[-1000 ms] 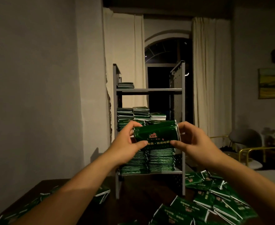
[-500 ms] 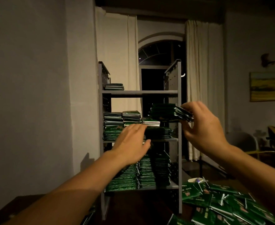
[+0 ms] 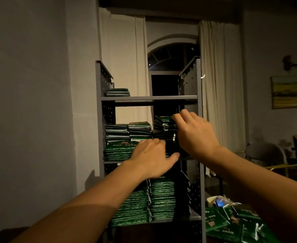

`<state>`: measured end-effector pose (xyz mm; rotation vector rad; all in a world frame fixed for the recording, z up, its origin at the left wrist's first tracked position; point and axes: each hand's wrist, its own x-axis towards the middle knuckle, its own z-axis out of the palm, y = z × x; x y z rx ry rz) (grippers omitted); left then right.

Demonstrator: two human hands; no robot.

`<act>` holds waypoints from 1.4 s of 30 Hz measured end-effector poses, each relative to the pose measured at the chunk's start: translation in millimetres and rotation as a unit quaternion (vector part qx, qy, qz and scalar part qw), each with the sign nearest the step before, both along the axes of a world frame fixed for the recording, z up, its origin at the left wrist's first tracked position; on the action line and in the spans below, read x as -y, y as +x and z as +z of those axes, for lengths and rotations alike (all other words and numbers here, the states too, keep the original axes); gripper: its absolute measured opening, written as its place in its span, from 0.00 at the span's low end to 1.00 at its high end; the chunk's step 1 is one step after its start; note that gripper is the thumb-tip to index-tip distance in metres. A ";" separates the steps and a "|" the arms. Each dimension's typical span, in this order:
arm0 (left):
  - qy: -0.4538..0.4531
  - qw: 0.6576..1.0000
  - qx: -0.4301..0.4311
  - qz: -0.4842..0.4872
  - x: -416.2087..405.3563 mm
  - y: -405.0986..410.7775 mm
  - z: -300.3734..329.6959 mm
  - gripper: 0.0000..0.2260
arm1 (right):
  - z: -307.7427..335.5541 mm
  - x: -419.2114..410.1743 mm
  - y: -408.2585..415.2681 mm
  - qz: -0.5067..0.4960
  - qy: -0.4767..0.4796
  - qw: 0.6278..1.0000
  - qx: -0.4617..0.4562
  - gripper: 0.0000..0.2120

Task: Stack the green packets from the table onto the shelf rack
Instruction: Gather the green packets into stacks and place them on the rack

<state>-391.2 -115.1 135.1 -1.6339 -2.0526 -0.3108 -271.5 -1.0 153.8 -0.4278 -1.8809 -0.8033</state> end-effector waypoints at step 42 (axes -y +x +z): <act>0.066 0.995 -0.060 -0.051 35.6 13.2 -9.8 0.25 | 28.3 43.1 18.4 0.002 -0.153 0.983 0.102 0.04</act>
